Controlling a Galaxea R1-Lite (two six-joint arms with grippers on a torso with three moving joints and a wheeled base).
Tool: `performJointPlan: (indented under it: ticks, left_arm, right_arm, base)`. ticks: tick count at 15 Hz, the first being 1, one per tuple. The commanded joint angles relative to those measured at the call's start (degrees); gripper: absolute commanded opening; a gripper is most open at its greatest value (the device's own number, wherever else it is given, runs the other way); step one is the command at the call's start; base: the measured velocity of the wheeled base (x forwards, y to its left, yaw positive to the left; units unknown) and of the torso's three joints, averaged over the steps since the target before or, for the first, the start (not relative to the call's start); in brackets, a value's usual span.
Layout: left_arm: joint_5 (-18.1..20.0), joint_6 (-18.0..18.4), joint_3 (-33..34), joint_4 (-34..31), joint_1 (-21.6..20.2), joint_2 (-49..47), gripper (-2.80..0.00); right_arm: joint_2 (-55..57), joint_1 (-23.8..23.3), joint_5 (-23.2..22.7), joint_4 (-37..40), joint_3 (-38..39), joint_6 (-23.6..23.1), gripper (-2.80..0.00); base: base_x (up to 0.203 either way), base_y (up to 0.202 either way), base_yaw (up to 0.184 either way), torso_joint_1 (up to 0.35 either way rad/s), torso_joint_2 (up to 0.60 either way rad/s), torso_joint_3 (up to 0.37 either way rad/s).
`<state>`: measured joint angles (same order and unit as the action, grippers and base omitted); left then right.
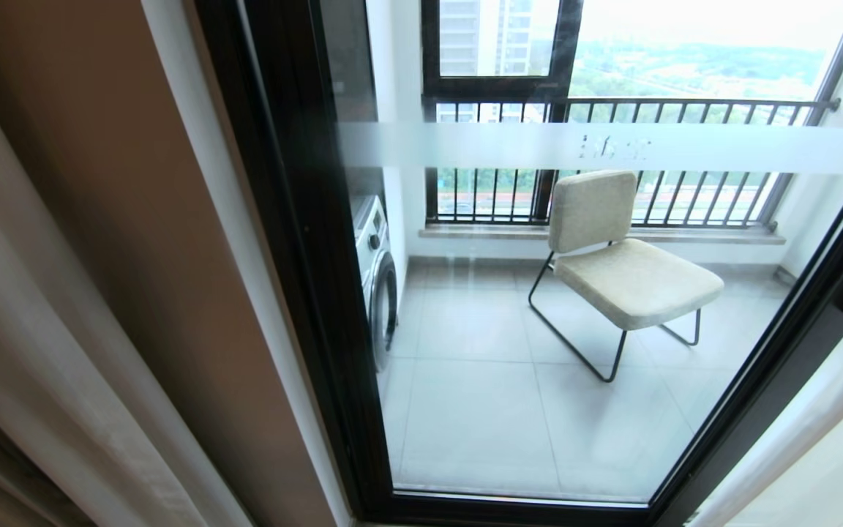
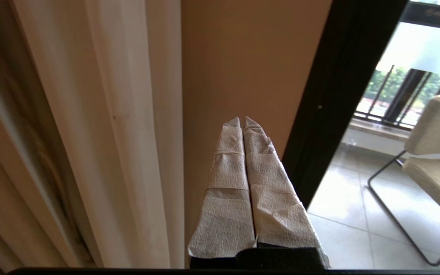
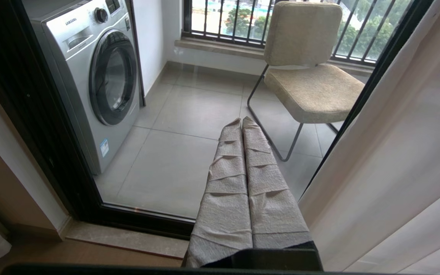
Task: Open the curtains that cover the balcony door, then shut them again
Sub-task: Close the inner curtains on both sides
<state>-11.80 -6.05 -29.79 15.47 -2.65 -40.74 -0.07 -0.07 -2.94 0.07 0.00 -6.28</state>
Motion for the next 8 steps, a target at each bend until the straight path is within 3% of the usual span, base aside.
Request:
performJointPlan:
  ticks: [1, 8]
  left_arm:
    - [-0.53, -0.09, -1.83, 1.04, -3.98, -6.90, -2.80]
    - [-0.13, -1.78, -5.26, 2.85, -21.91, -15.68, -2.80]
  right_arm:
    - [0.07, -0.01, 0.04, 0.01, 0.00, -0.05, -2.80]
    - [0.07, 0.07, -0.05, 0.01, 0.00, -0.05, -2.80]
  base:
    - [0.000, 0.000, 0.000, 0.000, 0.00, 0.000]
    - [0.000, 0.000, 0.000, 0.000, 0.00, 0.000]
